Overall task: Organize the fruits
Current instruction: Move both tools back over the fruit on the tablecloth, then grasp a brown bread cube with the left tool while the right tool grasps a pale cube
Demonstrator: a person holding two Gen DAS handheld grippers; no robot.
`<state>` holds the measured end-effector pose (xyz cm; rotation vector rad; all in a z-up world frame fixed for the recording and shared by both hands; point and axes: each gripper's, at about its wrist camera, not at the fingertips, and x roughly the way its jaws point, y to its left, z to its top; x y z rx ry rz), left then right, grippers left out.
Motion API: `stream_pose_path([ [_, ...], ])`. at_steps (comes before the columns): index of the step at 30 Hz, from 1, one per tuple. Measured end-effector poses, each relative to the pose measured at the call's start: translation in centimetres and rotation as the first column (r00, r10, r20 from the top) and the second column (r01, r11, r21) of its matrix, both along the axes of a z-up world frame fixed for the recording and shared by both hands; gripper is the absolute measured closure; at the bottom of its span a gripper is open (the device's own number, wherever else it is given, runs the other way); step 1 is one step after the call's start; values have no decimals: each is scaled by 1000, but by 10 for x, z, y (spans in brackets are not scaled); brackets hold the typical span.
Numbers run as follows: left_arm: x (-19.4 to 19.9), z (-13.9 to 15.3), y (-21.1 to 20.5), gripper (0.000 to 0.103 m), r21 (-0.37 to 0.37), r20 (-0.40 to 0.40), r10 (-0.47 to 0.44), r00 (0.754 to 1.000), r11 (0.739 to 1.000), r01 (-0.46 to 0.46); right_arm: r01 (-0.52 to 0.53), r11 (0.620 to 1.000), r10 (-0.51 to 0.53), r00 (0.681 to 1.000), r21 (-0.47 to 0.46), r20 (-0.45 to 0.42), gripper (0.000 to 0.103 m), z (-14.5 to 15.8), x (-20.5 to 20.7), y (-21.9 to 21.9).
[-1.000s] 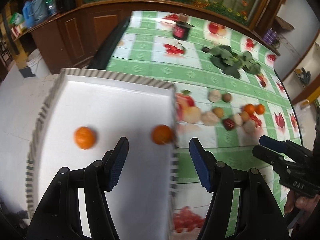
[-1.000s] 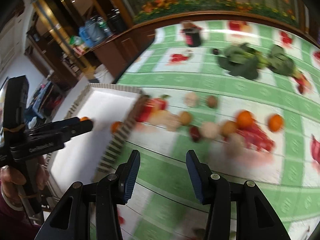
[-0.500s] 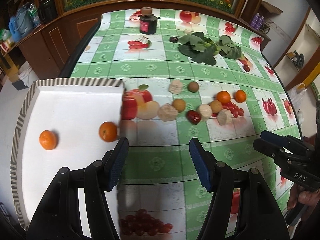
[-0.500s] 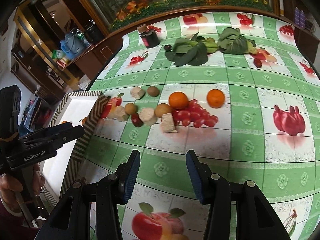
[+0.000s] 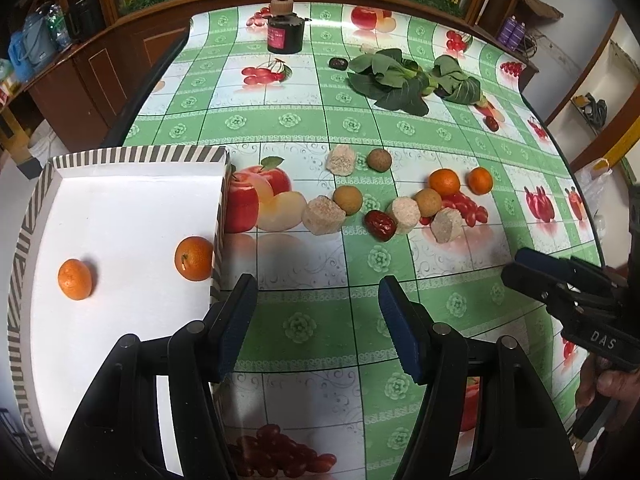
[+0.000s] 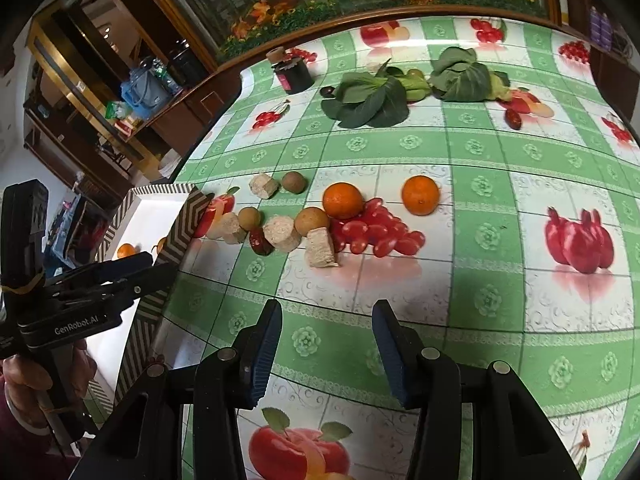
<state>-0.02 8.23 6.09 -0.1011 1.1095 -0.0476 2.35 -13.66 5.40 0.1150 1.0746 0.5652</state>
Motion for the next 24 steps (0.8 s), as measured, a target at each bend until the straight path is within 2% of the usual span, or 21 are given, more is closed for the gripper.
stream_pose_path([
  [5, 8, -7, 0, 40, 3, -6, -34, 999, 999, 34, -32, 999, 32, 999, 11, -3, 56, -8, 17, 17],
  [9, 19, -12, 4, 40, 1, -18, -38, 999, 999, 38, -52, 998, 52, 999, -25, -1, 60, -18, 33, 33],
  [12, 28, -16, 7, 40, 8, -25, -31, 999, 999, 31, -59, 997, 58, 998, -48, -24, 70, -29, 45, 38],
  [16, 37, -20, 10, 40, 11, -32, -31, 999, 999, 32, -93, 991, 93, 996, -92, -9, 83, -35, 47, 43],
  [24, 62, -29, 7, 40, 8, -42, -69, 997, 998, 69, -82, 996, 82, 997, -27, -16, 83, -24, 48, 22],
])
